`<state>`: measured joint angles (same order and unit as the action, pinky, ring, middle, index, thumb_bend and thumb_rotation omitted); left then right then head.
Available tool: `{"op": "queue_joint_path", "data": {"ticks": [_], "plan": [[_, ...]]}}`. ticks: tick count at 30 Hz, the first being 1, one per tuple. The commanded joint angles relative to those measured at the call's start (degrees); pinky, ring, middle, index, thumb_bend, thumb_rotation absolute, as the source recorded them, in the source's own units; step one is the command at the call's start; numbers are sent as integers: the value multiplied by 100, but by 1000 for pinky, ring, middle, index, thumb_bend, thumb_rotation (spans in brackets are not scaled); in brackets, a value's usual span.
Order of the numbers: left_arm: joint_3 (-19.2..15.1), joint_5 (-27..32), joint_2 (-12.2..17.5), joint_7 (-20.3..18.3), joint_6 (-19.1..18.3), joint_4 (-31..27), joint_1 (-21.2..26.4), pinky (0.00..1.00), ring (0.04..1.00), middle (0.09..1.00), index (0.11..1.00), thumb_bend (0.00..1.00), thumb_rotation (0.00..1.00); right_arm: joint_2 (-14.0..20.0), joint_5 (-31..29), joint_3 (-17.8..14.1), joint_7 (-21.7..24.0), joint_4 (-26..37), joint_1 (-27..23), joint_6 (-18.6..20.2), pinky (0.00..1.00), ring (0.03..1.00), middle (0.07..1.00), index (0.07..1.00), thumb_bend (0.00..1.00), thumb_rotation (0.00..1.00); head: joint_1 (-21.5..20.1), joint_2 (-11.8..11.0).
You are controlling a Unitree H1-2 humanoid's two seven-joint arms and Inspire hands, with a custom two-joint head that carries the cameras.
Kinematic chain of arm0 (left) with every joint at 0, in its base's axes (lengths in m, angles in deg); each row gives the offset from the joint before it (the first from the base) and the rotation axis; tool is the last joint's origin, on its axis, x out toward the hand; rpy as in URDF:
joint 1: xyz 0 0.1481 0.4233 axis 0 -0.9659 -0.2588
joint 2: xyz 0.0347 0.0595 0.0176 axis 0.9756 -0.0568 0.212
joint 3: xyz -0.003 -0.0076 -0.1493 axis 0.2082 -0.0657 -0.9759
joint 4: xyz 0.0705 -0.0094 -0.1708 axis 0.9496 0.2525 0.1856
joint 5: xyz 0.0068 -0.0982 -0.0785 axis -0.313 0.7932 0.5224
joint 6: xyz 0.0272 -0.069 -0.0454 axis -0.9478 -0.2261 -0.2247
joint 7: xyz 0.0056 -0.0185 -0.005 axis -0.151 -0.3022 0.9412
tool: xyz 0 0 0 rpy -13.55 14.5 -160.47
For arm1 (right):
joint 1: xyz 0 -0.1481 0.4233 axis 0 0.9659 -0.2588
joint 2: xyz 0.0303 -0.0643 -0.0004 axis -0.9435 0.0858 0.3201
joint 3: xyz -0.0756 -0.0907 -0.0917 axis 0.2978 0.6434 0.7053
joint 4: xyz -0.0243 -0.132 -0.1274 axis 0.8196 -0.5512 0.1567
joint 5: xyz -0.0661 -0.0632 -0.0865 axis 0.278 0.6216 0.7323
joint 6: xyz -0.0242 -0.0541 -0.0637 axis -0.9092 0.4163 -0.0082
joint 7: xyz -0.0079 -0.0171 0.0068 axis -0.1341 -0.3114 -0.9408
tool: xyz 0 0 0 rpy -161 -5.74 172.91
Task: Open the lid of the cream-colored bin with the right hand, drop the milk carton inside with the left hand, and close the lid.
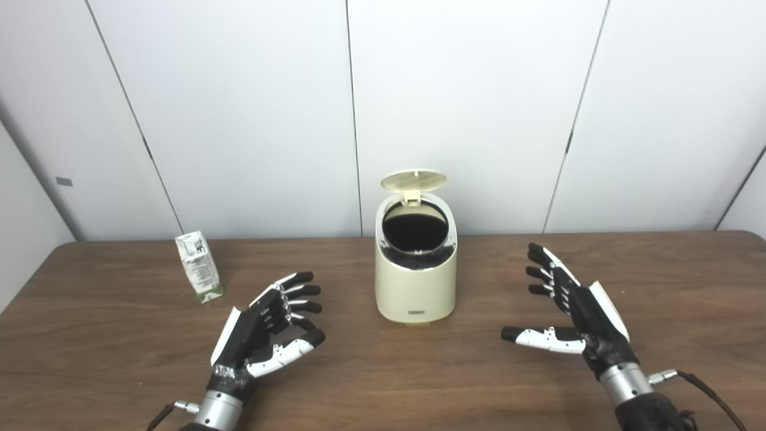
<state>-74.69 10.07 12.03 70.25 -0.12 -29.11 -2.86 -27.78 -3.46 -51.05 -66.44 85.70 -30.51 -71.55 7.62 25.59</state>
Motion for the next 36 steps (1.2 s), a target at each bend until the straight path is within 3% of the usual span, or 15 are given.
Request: {"op": "queue_joint_path", "data": {"ticks": [1, 3, 4, 5, 8, 9, 11, 12, 15, 20, 27, 36], "plan": [[14, -11, -12, 73, 96, -192, 75, 532, 674, 759, 839, 765, 194, 128, -21, -15, -24, 118, -123, -334, 759, 876, 933, 929, 807, 206, 7, 7], [62, -118, -64, 107, 199, -103, 68, 536, 679, 761, 835, 769, 208, 134, -190, -51, 40, 35, -104, -448, 786, 896, 941, 939, 809, 233, 614, -292], [75, -124, -95, 111, 239, -41, 67, 544, 684, 761, 832, 775, 213, 134, -276, -70, 65, -24, -99, -518, 815, 911, 949, 948, 806, 219, 614, -292], [89, -88, -143, 104, 269, 50, 73, 554, 688, 760, 829, 787, 212, 148, -341, -87, 87, -87, -93, -574, 849, 925, 958, 957, 800, 196, 914, -459], [147, -84, -273, 103, 402, 325, 128, 574, 694, 764, 834, 807, 186, 160, -362, -98, 115, 57, -51, -325, 872, 928, 965, 967, 786, 163, 1314, -695], [169, -137, -309, 131, 430, 349, 142, 583, 689, 766, 838, 800, 165, 151, -326, -97, 102, 145, -42, -187, 803, 893, 947, 943, 814, 198, 1446, -783], [200, -237, -359, 210, 434, 322, 146, 583, 688, 767, 840, 798, 158, 154, -199, -64, 69, 277, -35, -38, 772, 873, 935, 930, 821, 202, 1593, -876], [206, -308, -370, 261, 460, 311, 145, 584, 693, 776, 845, 821, 193, 162, -115, -45, 40, 292, -39, -51, 660, 828, 909, 910, 875, 318, 1637, -909], [176, -669, -315, 461, 655, 236, 144, 596, 711, 799, 850, 820, 186, 179, 22, -27, 4, 276, -64, -153, 564, 791, 890, 892, 940, 411, 1682, -942], [54, -883, 43, 511, 511, -385, 220, 610, 723, 801, 843, 819, 109, 217, 43, -47, 62, 314, -104, -84, 475, 739, 860, 848, 999, 493, 1696, -935], [-209, -983, 709, 456, -13, -1174, 461, 593, 717, 793, 839, 795, 129, 243, 48, -71, 63, 326, -147, 24, 420, 711, 833, 817, 1000, 527, 1744, -927], [-519, -984, 1304, 528, -506, -1450, 731, 602, 713, 787, 833, 796, 82, 306, 37, -72, 98, 296, -197, 38, 372, 676, 816, 798, 1000, 546, 1770, -903]]}}
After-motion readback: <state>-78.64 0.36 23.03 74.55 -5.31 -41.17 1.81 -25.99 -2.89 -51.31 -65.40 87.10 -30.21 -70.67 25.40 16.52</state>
